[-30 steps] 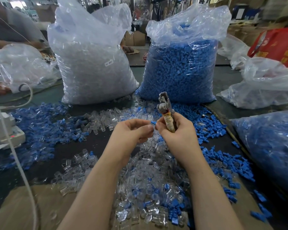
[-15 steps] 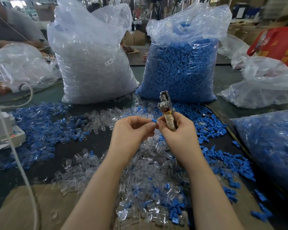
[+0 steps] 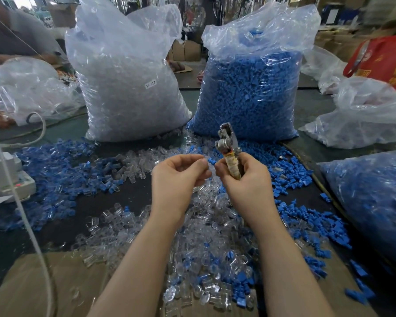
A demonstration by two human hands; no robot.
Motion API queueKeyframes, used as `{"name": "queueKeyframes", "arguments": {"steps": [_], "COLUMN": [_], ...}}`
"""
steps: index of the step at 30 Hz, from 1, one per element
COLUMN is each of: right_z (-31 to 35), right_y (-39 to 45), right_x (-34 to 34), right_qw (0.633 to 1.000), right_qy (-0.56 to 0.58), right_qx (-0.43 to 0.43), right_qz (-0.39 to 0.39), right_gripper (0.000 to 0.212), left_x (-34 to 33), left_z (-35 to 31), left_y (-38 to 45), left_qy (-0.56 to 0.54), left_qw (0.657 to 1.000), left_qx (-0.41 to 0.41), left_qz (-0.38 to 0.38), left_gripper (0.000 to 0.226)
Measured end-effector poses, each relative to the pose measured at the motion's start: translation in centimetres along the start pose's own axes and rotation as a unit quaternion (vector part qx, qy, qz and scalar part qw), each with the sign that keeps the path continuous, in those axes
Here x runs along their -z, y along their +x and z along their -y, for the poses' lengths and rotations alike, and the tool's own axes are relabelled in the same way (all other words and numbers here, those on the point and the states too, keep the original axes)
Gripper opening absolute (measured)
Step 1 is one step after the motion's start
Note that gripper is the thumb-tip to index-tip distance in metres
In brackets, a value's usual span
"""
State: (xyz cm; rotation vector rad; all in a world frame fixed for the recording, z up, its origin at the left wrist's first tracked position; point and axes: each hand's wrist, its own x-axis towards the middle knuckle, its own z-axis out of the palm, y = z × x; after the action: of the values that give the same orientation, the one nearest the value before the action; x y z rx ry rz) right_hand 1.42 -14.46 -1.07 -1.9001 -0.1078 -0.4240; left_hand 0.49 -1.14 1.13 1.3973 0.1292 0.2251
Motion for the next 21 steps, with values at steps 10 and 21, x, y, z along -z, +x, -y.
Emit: {"name": "queueKeyframes", "arguments": {"steps": [10, 21], "right_z": [0.19, 0.66], "right_y": [-0.07, -0.22], "right_x": [-0.07, -0.25], "right_qw": [0.998, 0.999], "right_qy": [-0.042, 0.020], "right_qx": [0.006, -0.023], "right_qz": [-0.036, -0.020], "right_gripper": [0.020, 0.022], "left_x": [-0.12, -0.13], "left_z": [0.05, 0.57], "left_y": [-0.36, -0.59], "left_qy": [0.076, 0.217], "left_qw": [0.993, 0.949], "left_qx": [-0.085, -0.227], "left_qz": [0.002, -0.008], "left_gripper": [0.008, 0.012]}}
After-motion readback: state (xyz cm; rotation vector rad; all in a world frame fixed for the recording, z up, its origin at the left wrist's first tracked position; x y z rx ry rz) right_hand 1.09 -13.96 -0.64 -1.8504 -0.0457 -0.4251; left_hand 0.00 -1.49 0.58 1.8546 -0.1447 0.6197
